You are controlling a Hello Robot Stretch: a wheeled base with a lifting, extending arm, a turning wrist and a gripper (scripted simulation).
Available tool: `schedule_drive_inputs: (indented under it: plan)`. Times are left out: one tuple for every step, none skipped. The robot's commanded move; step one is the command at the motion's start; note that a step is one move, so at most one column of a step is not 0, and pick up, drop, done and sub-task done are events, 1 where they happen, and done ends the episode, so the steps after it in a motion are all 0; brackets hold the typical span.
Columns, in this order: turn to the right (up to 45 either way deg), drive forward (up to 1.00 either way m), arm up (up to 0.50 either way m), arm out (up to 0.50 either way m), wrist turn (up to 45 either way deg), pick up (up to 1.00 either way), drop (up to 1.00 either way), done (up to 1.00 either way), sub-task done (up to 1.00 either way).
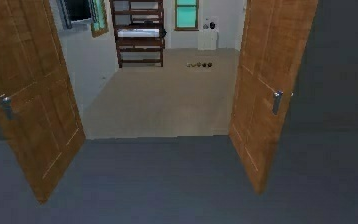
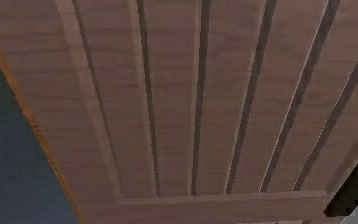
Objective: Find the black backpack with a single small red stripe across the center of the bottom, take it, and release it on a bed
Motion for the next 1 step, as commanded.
schedule_drive_inputs:
  plan:
    - [0.0,0.45,0.00,0.00,0.0,0.00,0.00,0.00,0.00]
